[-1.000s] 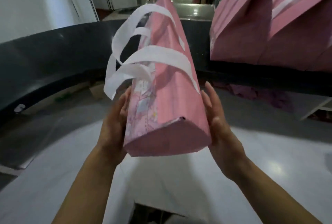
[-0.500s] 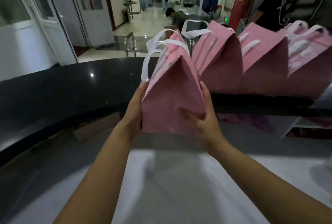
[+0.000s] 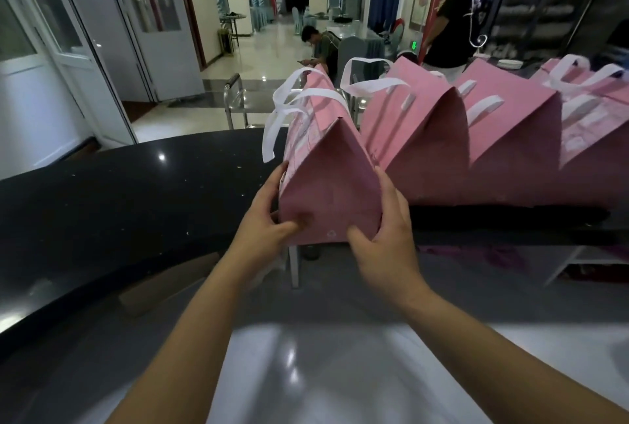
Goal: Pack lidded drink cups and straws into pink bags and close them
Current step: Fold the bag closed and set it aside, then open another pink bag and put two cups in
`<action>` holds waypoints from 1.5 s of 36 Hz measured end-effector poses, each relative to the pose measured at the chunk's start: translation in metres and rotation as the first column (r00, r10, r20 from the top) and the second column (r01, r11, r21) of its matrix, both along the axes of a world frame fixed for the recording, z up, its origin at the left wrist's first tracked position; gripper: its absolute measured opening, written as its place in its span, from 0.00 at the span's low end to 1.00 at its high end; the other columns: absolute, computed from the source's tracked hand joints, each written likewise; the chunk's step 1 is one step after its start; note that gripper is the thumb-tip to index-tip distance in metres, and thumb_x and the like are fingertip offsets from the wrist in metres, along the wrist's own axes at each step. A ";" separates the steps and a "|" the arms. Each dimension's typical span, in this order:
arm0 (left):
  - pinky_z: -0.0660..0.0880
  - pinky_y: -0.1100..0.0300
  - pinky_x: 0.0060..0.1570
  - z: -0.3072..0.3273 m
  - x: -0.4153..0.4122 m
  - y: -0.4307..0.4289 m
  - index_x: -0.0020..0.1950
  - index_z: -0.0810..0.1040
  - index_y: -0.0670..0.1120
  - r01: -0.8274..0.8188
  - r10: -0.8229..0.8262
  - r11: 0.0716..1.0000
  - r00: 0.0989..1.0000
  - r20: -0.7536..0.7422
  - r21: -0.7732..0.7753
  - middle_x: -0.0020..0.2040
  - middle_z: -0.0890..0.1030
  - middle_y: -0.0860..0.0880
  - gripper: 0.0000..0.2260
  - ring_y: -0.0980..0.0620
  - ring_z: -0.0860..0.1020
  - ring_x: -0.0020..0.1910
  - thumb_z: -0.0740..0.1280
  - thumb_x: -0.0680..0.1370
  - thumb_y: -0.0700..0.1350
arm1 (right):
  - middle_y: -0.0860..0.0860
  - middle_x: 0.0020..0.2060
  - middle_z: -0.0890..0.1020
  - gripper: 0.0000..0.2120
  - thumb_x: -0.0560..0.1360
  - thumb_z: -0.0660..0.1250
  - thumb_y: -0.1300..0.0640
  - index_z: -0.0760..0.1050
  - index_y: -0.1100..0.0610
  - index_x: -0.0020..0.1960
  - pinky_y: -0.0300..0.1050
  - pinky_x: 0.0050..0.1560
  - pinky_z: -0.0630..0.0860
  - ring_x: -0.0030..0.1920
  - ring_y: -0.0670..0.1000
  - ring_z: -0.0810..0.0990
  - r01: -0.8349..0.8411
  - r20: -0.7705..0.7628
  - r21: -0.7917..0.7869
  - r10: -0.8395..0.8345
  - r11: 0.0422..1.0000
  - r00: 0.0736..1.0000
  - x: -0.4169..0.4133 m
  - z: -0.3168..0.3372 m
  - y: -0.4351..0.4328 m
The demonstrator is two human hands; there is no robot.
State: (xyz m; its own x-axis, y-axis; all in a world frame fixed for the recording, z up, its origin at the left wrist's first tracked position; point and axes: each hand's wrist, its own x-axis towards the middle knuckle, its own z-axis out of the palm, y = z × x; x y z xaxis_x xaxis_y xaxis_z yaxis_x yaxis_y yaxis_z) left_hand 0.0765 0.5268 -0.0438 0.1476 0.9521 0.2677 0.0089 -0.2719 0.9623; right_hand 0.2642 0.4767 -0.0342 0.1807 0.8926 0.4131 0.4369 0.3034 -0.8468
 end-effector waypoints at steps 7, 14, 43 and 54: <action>0.81 0.63 0.51 0.006 0.007 0.048 0.75 0.62 0.70 -0.022 0.026 0.999 0.985 -0.172 0.025 0.63 0.79 0.61 0.40 0.65 0.80 0.57 0.74 0.74 0.38 | 0.44 0.80 0.49 0.47 0.75 0.69 0.47 0.40 0.47 0.81 0.56 0.77 0.56 0.78 0.48 0.50 0.012 0.373 -0.144 0.043 0.990 0.927 0.010 0.022 0.012; 0.79 0.68 0.51 0.004 0.014 0.074 0.78 0.59 0.65 -0.023 0.029 0.999 0.975 -0.222 0.027 0.66 0.75 0.61 0.39 0.69 0.77 0.57 0.72 0.76 0.37 | 0.47 0.80 0.53 0.47 0.74 0.67 0.43 0.42 0.51 0.81 0.60 0.75 0.58 0.78 0.52 0.51 0.080 0.510 -0.274 0.074 0.959 0.857 0.022 0.037 0.034; 0.52 0.47 0.77 -0.063 0.041 -0.232 0.69 0.40 0.80 -0.563 0.330 0.819 0.620 -0.711 -0.111 0.82 0.44 0.60 0.36 0.54 0.45 0.81 0.61 0.70 0.73 | 0.42 0.77 0.62 0.28 0.77 0.66 0.41 0.64 0.40 0.75 0.49 0.76 0.57 0.77 0.46 0.57 -0.335 0.423 -0.493 0.558 0.803 0.714 0.070 -0.053 -0.096; 0.48 0.52 0.78 -0.089 0.111 -0.472 0.71 0.45 0.79 -0.937 0.505 0.199 0.350 -0.789 -0.288 0.80 0.40 0.63 0.34 0.59 0.41 0.80 0.67 0.76 0.65 | 0.35 0.71 0.67 0.22 0.75 0.67 0.39 0.67 0.33 0.67 0.46 0.73 0.63 0.73 0.41 0.64 -0.738 0.090 -0.649 0.982 0.185 0.167 0.024 -0.094 -0.209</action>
